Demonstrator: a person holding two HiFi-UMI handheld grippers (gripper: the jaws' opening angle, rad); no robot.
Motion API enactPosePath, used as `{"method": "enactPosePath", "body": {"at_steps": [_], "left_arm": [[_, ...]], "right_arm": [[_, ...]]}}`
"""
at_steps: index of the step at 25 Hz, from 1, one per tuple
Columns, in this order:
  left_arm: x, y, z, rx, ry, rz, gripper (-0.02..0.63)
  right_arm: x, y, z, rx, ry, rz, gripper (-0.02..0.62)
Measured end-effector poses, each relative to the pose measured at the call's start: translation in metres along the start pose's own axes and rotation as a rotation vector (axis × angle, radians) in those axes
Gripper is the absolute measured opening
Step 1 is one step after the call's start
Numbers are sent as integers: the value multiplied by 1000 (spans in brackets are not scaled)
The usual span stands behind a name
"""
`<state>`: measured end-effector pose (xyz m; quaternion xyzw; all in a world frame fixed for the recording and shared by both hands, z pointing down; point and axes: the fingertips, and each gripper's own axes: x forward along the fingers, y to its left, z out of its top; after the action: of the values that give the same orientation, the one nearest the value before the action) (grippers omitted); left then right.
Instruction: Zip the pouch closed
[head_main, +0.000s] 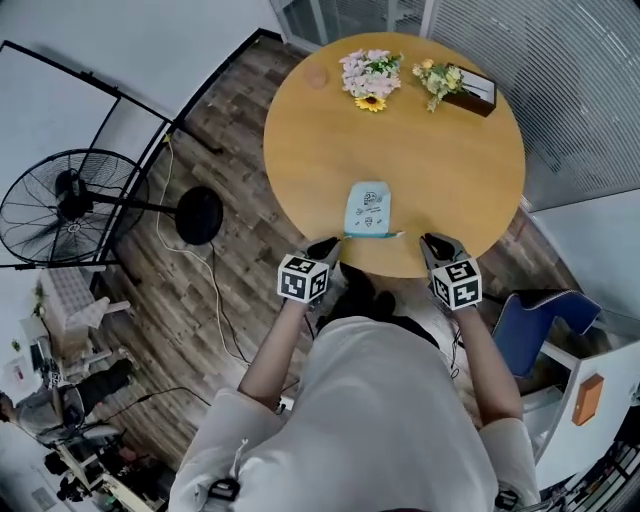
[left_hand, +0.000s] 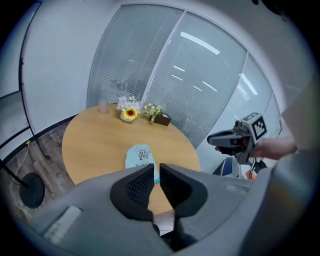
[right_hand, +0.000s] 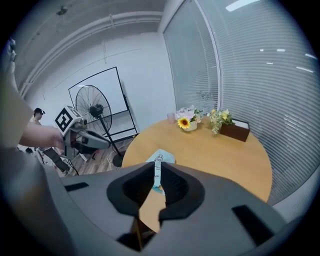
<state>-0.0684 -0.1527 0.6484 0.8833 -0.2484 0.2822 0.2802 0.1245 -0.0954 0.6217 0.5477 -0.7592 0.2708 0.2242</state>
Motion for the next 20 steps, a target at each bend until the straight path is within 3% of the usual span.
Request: {"method": "enactPosePath", "body": {"at_steps": [9,20], "left_arm": [[-45,-60,22,31,-64,35,34],[-127,-97,70,133,-302,7,31]], "right_arm": [[-68,20,25,-55,-122,23,34],[-120,50,57,-78,-248,22,11]]}}
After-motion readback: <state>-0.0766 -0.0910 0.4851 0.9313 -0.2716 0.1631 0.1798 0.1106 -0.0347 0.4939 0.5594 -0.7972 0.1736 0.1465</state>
